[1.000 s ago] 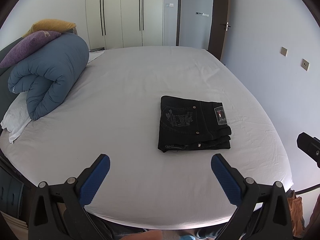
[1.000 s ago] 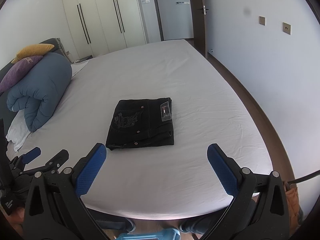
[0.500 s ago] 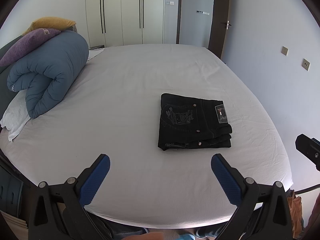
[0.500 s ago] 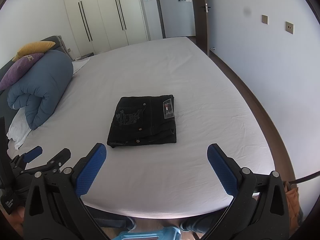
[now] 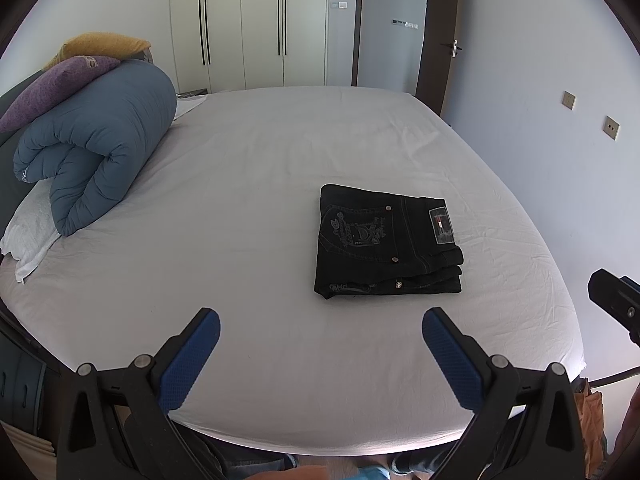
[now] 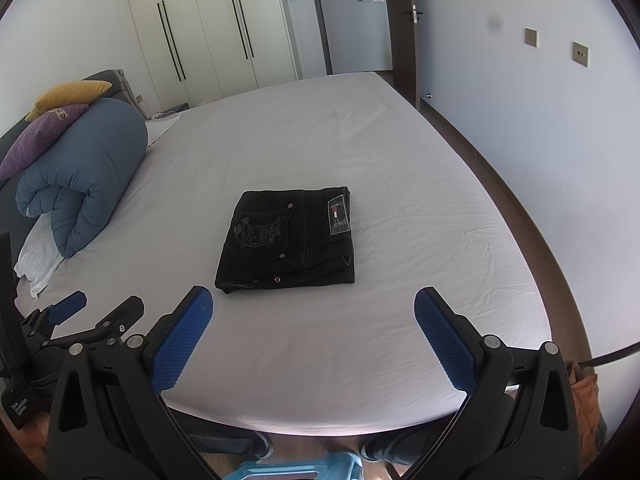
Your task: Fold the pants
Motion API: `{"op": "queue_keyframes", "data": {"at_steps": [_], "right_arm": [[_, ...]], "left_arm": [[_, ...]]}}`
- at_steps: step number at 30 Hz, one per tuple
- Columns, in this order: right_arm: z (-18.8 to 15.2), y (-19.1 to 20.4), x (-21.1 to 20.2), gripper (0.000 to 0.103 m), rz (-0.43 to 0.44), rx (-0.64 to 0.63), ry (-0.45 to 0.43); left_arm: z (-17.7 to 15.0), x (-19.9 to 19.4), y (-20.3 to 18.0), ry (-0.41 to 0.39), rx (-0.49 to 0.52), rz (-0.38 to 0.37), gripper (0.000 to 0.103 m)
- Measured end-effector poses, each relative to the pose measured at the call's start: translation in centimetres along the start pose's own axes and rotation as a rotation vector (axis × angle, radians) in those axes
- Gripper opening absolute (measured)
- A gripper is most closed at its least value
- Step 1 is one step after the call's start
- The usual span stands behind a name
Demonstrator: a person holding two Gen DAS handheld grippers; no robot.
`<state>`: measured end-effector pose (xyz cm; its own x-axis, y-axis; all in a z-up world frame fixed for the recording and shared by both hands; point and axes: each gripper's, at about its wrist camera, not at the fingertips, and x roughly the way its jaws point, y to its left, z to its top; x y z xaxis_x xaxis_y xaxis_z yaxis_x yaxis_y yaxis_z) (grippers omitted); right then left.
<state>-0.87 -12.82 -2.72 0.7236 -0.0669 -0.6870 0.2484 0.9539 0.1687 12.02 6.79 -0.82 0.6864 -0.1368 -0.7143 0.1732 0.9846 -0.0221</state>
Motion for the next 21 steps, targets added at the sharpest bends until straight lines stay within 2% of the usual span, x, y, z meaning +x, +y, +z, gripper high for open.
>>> {"op": "queue_keyframes", "data": {"at_steps": [21], "right_arm": [[-0.57,0.16,0.41,0.103,0.006,0.000,0.010]], "left_arm": [[-0.11,0.05,0.11,0.003,0.003,-0.002,0.103]]}}
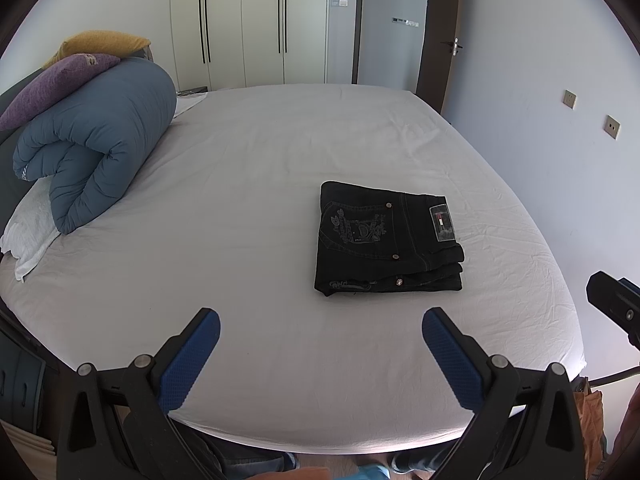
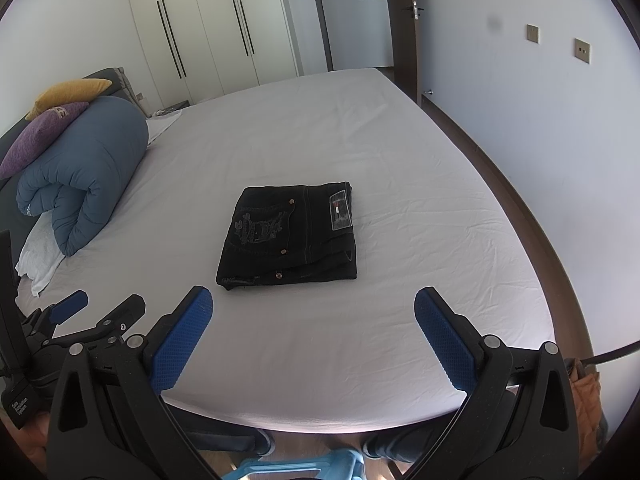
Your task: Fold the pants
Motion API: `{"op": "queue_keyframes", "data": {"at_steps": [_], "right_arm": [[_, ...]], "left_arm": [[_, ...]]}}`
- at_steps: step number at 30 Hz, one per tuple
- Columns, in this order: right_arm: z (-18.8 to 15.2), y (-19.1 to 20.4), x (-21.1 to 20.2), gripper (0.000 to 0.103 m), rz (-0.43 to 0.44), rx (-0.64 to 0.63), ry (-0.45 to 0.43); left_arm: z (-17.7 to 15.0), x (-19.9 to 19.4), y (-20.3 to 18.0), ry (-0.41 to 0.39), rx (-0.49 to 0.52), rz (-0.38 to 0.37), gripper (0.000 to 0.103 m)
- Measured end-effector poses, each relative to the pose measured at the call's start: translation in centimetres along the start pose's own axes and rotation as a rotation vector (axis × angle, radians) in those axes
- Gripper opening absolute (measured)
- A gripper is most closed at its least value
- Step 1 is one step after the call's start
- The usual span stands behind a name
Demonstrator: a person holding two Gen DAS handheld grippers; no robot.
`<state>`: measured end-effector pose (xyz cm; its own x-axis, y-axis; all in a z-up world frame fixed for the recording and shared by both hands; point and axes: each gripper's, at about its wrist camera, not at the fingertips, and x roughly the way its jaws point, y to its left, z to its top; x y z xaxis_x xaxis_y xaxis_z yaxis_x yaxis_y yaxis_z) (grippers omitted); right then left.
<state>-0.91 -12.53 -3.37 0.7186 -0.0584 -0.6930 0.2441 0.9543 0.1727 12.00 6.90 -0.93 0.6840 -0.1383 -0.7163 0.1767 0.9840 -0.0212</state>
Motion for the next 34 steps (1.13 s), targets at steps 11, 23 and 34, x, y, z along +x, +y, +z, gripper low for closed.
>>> {"op": "queue_keyframes", "data": {"at_steps": [11,23,34], "right_arm": [[0.1,-0.1,0.1,0.103,0.001,0.000,0.000],[-0.8,0.1,0.3,0.103,0.007,0.001,0.007],[-1.2,-0.2,0.3,0.103,0.013,0.012,0.011]], "left_arm": [[-0.2,0.0,0.1,0.002,0.002,0.000,0.103],[-0.8,-0.1,0.3,0.018,0.008,-0.011,0.103],[-1.0,-0.1,0.4,0.028,0.014,-0.022,0.103]]}}
